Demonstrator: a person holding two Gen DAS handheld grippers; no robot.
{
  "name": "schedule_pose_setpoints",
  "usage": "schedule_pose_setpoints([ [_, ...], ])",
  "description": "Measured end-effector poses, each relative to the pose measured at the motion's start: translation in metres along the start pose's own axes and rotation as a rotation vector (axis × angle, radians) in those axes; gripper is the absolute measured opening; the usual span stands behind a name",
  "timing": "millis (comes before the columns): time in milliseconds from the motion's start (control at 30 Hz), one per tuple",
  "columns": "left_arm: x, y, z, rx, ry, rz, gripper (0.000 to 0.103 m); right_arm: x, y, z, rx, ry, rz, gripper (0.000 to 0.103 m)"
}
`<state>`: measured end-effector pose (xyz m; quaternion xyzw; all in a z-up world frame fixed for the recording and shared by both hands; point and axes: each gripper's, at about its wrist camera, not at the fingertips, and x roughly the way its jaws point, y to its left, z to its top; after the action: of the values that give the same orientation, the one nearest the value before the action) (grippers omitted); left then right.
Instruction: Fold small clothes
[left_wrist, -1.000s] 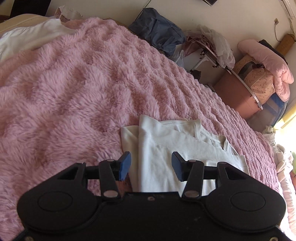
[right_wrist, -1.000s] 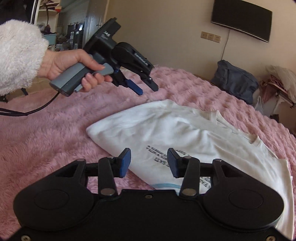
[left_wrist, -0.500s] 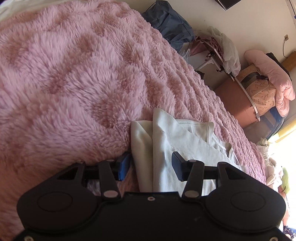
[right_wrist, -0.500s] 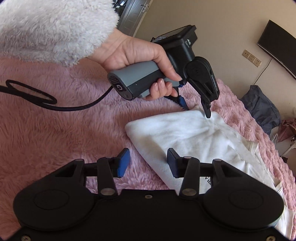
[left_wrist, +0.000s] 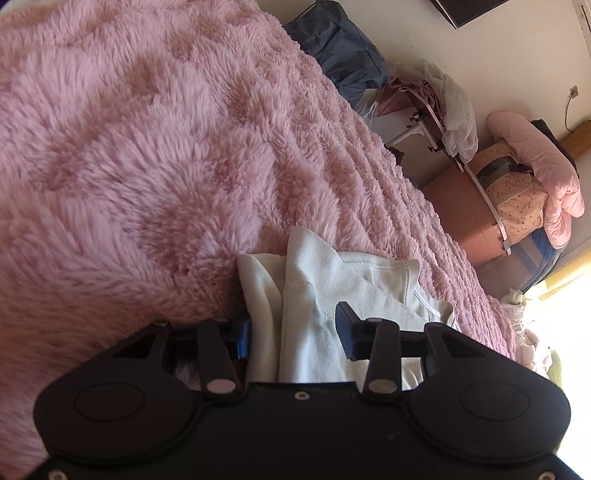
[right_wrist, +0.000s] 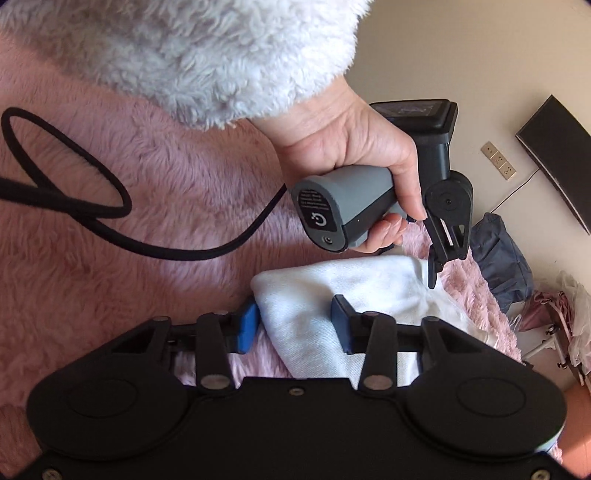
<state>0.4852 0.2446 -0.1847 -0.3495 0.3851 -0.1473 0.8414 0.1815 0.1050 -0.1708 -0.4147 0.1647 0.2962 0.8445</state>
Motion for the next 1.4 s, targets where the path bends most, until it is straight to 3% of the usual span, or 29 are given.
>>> schedule_pose_setpoints([
  [33,-0.001,-0.001,0.000,0.015,-0.006,0.011,0.012,-0.003,-0.002,0.001,0.029,-0.002,0.010,0.018],
  [167,-0.006,-0.003,0.003,0.031,-0.003,0.002,0.011,-0.011,-0.013,0.003,0.120,-0.013,0.027,0.011],
  [467,-0.020,-0.029,0.013,0.059,-0.023,-0.016,0.009,-0.034,-0.035,0.005,0.270,-0.062,0.028,0.007],
  [767,-0.020,-0.114,0.024,0.168,-0.018,-0.063,0.008,-0.074,-0.086,-0.005,0.496,-0.149,-0.069,0.006],
  [1100,0.053,-0.257,-0.019,0.300,0.056,-0.180,0.008,-0.153,-0.159,-0.092,0.761,-0.158,-0.253,0.005],
  [1400,0.158,-0.343,-0.091,0.374,0.191,-0.176,0.008,-0.190,-0.194,-0.202,0.992,-0.057,-0.367,0.005],
])
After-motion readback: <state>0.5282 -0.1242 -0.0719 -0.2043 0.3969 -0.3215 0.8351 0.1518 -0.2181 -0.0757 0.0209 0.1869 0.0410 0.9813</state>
